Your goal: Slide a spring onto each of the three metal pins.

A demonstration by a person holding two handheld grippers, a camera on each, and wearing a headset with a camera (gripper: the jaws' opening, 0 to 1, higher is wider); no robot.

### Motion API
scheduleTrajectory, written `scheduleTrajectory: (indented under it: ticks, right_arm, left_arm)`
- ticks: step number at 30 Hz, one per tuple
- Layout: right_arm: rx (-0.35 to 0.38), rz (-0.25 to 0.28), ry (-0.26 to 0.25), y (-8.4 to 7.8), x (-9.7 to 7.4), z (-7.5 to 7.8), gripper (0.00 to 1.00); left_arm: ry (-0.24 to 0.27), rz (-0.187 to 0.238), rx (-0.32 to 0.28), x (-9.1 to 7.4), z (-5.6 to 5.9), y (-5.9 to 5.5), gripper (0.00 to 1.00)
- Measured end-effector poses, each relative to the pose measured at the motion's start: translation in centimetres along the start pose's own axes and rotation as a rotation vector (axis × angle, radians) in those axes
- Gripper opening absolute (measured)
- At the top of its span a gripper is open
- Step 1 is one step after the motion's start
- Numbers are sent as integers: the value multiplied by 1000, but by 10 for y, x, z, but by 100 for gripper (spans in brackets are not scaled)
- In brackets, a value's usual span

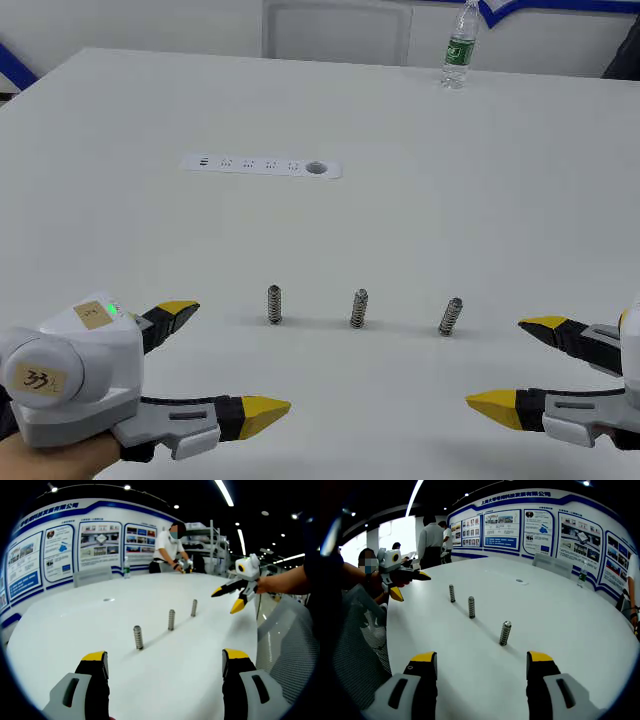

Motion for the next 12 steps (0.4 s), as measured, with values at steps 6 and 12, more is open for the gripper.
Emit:
scheduleTrajectory:
  ticks: [6,12]
  right_arm:
    - [11,11,-13,2,-1,-1,75]
    - [9,6,-14,2,-2,-2,76]
  left_arm:
    - [-1,-1,-5,0,0,-3,96]
    - [1,2,-10,1,0,-3,96]
Point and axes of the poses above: the centre of the closed fingertips' face, and the gripper's own axes: x roughly forward along the fingers, z roughly to its right, y roughly out of its top, the point moved 1 cm from there along -x, roughly backward along the fingers, and after that the axes turned 10 degrees about -y, right-handed, at the moved point
